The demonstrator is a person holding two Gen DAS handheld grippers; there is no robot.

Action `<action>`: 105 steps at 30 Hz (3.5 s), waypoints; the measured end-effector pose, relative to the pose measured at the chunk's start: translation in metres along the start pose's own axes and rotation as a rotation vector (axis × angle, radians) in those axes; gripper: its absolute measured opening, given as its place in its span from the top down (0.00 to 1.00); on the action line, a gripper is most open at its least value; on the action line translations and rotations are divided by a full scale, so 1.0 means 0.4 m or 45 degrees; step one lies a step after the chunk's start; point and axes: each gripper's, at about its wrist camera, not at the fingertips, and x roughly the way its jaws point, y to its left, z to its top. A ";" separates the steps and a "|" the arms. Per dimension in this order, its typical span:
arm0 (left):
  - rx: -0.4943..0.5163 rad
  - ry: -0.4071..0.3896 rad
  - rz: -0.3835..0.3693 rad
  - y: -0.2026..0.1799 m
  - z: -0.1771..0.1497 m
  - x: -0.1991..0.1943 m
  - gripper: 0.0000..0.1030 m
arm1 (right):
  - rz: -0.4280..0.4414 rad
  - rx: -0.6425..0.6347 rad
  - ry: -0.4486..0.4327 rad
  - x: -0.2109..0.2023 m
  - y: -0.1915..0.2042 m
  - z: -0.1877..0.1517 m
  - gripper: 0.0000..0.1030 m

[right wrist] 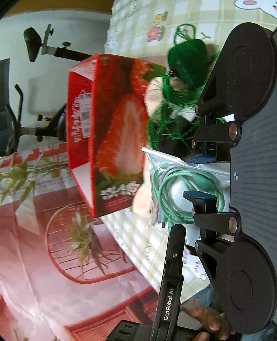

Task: Organize soft objects
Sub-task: 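Lift the cable bag with both grippers and carry it over the box, then lower the cable bag onto the pink towel and open both grippers, then move both open grippers back to the black eye mask on the table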

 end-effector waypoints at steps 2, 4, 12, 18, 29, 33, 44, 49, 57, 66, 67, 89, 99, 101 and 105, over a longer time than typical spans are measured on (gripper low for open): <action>0.009 -0.017 -0.004 -0.010 0.022 -0.011 0.62 | -0.003 -0.015 -0.019 -0.006 -0.001 0.018 0.76; 0.036 -0.036 0.001 -0.024 0.048 -0.021 0.62 | -0.003 -0.026 -0.040 -0.013 -0.001 0.043 0.76; 0.114 -0.122 -0.005 -0.069 0.196 -0.024 0.62 | -0.028 -0.039 -0.133 -0.030 -0.031 0.191 0.76; 0.137 -0.185 0.003 -0.076 0.319 0.025 0.62 | -0.033 -0.046 -0.161 0.003 -0.084 0.326 0.76; -0.002 -0.230 0.077 -0.013 0.457 0.166 0.62 | -0.100 0.015 -0.078 0.203 -0.179 0.499 0.76; 0.010 -0.203 0.111 0.003 0.483 0.225 0.62 | -0.146 0.012 -0.017 0.277 -0.205 0.505 0.76; 0.032 -0.060 0.185 0.025 0.485 0.332 0.62 | -0.266 -0.062 0.156 0.405 -0.236 0.474 0.77; 0.035 0.009 0.201 0.036 0.477 0.346 0.62 | -0.278 -0.038 0.223 0.430 -0.246 0.463 0.77; 0.071 -0.032 0.232 0.028 0.468 0.317 0.51 | -0.340 -0.051 0.208 0.412 -0.245 0.457 0.69; 0.215 -0.104 0.297 -0.026 0.448 0.231 0.32 | -0.339 -0.067 0.123 0.323 -0.227 0.459 0.68; 0.230 -0.112 0.305 -0.032 0.446 0.222 0.28 | -0.339 -0.071 0.119 0.315 -0.224 0.459 0.66; 0.312 -0.233 0.404 -0.081 0.324 -0.007 0.00 | -0.304 -0.033 -0.117 0.067 -0.103 0.382 0.00; 0.173 -0.202 0.412 -0.039 0.195 -0.063 0.00 | -0.276 -0.009 -0.153 0.016 -0.050 0.252 0.00; 0.163 -0.181 0.414 -0.032 0.170 -0.058 0.00 | -0.278 -0.030 -0.147 0.017 -0.039 0.219 0.00; 0.137 -0.125 0.410 -0.016 0.132 -0.035 0.00 | -0.270 -0.067 -0.101 0.031 -0.020 0.157 0.00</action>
